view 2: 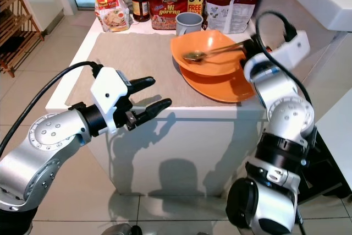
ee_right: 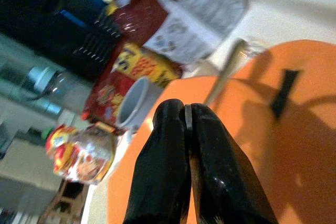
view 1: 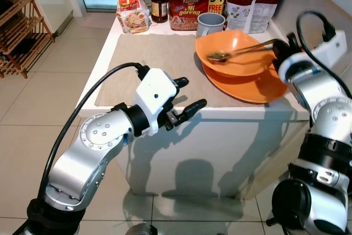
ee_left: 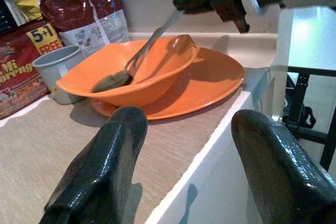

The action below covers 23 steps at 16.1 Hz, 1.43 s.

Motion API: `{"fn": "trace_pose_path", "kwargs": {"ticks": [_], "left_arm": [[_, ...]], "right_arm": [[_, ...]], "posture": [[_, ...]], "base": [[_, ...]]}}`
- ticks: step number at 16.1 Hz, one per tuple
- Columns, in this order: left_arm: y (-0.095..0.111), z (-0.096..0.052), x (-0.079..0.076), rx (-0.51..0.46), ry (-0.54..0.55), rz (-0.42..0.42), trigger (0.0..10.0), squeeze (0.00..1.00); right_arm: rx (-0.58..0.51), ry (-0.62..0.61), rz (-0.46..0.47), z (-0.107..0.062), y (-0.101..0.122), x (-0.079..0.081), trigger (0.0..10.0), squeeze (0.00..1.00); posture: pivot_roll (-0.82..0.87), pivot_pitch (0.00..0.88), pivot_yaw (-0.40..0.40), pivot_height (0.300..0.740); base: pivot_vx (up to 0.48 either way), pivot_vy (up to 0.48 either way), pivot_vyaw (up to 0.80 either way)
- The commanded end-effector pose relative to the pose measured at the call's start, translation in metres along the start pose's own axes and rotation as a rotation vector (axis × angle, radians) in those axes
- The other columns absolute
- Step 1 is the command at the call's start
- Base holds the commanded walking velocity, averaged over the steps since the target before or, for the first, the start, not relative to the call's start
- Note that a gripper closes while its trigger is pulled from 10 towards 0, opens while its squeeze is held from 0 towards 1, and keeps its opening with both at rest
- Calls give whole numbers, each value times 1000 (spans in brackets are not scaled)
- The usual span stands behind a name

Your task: Setting the table

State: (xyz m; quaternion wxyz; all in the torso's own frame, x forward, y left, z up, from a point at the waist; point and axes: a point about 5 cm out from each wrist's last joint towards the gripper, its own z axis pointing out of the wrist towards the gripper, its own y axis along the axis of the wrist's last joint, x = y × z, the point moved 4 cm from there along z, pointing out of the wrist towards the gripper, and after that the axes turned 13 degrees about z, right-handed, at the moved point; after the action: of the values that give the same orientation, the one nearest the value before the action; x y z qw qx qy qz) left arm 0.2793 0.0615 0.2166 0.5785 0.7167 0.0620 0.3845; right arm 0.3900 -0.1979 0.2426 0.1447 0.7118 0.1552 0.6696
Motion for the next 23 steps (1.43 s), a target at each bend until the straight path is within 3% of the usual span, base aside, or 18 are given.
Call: {"fn": "trace_pose_path", "kwargs": {"ticks": [1,5,13,16,19,21,23], "left_arm": [[1,-3,1,2,12,16,10000,0],[-1,-5,1,7,24,15,10000,0],[0,-3,-4,-1,13,13,10000,0],[1,0,-1,-11,17,18,10000,0],[-2,2,8,-9,96,20,10000,0],[-13,-2,29,29,265,-7,10000,0],[-16,-5,38,20,337,-45,10000,0]], "right_arm": [[15,74,-29,-2,0,21,0,0],[26,123,-56,-1,-2,40,0,0],[31,123,-82,-5,1,39,0,0],[3,196,-51,-13,12,51,0,0],[-13,297,-12,-34,22,60,0,0],[-32,399,28,-69,18,52,0,0],[-21,479,1,-90,5,49,0,0]], "posture": [[109,0,-15,740],[107,0,-30,740],[99,0,-29,740],[91,0,-15,740],[77,0,-5,740],[57,0,8,740],[51,0,23,740]], "base": [[0,0,0],[0,0,0],[0,0,0],[0,0,0],[0,0,0],[0,0,0],[0,0,0]]}}
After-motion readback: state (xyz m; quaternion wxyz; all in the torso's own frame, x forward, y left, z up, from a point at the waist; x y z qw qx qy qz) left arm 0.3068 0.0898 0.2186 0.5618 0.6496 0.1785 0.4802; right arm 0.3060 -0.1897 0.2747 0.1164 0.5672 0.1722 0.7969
